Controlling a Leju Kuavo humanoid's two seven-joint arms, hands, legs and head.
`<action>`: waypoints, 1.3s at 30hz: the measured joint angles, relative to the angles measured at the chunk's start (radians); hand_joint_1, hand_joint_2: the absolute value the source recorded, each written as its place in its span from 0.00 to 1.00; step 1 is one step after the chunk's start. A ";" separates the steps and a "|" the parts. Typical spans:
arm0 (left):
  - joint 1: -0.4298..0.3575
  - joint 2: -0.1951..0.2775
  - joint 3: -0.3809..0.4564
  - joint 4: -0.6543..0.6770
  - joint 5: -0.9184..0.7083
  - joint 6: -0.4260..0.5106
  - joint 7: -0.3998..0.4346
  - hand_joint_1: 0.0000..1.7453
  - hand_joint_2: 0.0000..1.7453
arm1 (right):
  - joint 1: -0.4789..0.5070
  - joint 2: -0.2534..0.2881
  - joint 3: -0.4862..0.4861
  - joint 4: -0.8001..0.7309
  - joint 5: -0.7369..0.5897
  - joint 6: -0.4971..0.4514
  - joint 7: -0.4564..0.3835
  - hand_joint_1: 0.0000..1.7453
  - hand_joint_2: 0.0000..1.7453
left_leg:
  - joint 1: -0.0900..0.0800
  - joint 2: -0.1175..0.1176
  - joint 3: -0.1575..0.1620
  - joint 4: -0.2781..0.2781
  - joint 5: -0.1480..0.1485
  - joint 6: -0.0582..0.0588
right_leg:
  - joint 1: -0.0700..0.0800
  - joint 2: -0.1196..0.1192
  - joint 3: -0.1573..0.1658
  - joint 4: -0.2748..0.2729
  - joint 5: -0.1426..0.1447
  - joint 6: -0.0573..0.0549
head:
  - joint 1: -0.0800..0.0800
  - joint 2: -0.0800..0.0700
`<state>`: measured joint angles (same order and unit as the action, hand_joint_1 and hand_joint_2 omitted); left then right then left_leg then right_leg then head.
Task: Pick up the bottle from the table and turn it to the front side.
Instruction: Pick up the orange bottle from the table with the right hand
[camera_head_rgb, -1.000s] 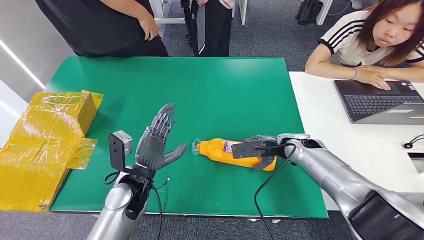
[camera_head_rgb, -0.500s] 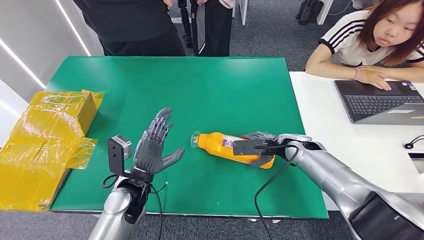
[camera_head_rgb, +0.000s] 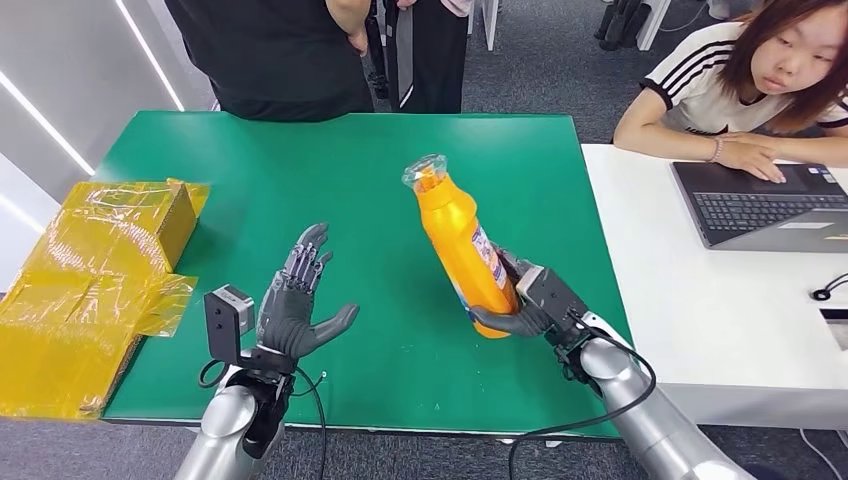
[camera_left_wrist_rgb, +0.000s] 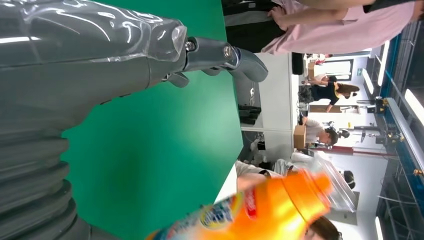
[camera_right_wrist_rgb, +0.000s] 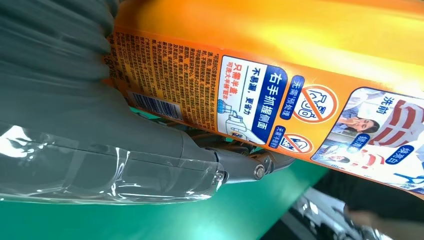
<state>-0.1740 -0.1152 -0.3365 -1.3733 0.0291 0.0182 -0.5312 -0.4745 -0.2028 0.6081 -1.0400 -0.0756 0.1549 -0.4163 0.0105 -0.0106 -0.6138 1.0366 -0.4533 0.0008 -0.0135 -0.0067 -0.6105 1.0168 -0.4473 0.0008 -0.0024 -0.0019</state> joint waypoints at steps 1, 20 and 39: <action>0.001 0.001 0.000 0.000 0.000 0.000 0.000 0.00 1.00 | 0.018 0.002 -0.022 -0.021 0.001 0.000 -0.001 1.00 1.00 | 0.000 0.000 0.000 0.000 0.000 0.000 | 0.000 0.000 0.000 0.000 0.000 0.000 | 0.000 0.000; -0.308 0.005 -0.050 0.075 0.115 -0.257 0.180 0.00 1.00 | 0.012 0.210 -0.060 -0.050 0.038 -0.079 -0.032 1.00 1.00 | 0.001 0.004 -0.001 0.000 0.006 -0.004 | 0.000 0.004 -0.004 0.003 0.004 -0.004 | 0.000 0.000; -0.525 -0.011 -0.083 0.248 0.216 -0.283 0.245 0.00 1.00 | -0.120 0.338 0.078 0.106 0.111 -0.105 -0.003 1.00 1.00 | 0.000 0.007 -0.001 0.000 0.006 -0.004 | 0.000 0.006 -0.006 0.003 0.005 -0.005 | 0.000 0.000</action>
<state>-0.6994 -0.1263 -0.4196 -1.1254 0.2451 -0.2651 -0.2861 -0.5940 0.1353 0.6866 -0.9340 0.0356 0.0494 -0.4196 0.0109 -0.0040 -0.6151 1.0367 -0.4474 -0.0027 -0.0131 -0.0006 -0.6161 1.0200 -0.4419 -0.0044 -0.0024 -0.0015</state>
